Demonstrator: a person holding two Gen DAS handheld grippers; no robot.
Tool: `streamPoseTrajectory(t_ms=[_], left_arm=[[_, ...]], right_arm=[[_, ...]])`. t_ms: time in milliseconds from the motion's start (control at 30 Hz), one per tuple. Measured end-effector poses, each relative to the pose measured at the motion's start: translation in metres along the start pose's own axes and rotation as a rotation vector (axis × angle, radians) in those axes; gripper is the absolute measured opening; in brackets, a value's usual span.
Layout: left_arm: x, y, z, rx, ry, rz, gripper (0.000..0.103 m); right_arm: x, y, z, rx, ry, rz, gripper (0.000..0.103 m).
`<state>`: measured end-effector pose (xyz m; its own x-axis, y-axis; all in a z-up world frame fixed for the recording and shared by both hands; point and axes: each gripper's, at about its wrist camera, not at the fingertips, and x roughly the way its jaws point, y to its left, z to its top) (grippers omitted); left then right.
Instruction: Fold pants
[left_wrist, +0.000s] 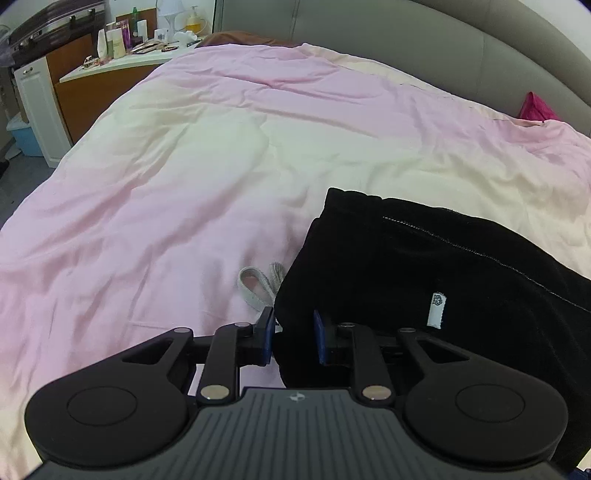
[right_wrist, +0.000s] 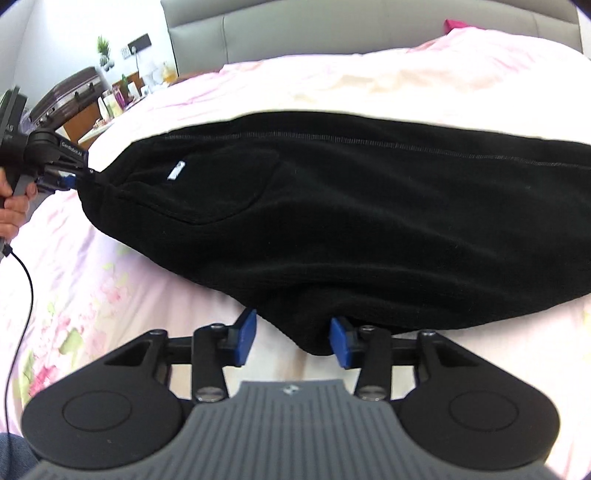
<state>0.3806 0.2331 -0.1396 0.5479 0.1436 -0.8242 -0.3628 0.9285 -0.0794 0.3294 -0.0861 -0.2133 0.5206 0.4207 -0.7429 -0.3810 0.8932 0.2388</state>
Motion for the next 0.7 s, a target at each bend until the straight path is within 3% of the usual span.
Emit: streamPoseTrajectory(t_ms=[33,67,167,267,300,333,367,400,467,533,700], left_arm=[[0.0,0.0,0.0,-0.001,0.001,0.003,0.025],[-0.003,-0.001,0.001,0.008,-0.002,0.008,0.024],[-0.014,-0.014,0.008,0.101,-0.033,0.05,0.024],[-0.002,-0.021,0.01,0.173,-0.001,0.113,0.024],[0.008,-0.022,0.007,0.2,0.017,0.15,0.01],[0.017,-0.027,0.001,0.265,0.011,0.249,0.001],[0.027,-0.028,-0.007,0.353,-0.016,0.387,0.0],[0.036,-0.018,-0.011,0.346,0.006,0.392,0.0],[0.038,0.008,-0.014,0.254,0.062,0.324,0.0],[0.028,0.02,-0.015,0.259,0.038,0.335,0.0],[-0.014,0.015,-0.004,0.266,-0.002,0.249,0.005]], right_arm=[[0.004,-0.001,-0.003,-0.007,0.008,0.0,0.015],[0.002,0.0,-0.003,-0.013,0.027,-0.015,0.004],[-0.015,-0.002,0.005,0.012,0.056,0.026,0.002],[-0.041,0.007,0.012,-0.066,0.066,0.041,0.001],[-0.041,0.007,0.011,-0.065,0.092,0.038,0.001],[-0.036,0.008,0.008,-0.057,0.119,0.04,0.001],[-0.028,0.009,0.004,-0.058,0.142,0.034,0.001],[-0.017,0.01,0.0,-0.061,0.164,0.02,0.001],[0.001,0.006,-0.003,-0.039,0.188,0.017,0.001],[0.005,0.003,-0.006,-0.006,0.185,0.028,0.001],[0.001,-0.009,0.005,0.054,0.228,0.046,0.002]])
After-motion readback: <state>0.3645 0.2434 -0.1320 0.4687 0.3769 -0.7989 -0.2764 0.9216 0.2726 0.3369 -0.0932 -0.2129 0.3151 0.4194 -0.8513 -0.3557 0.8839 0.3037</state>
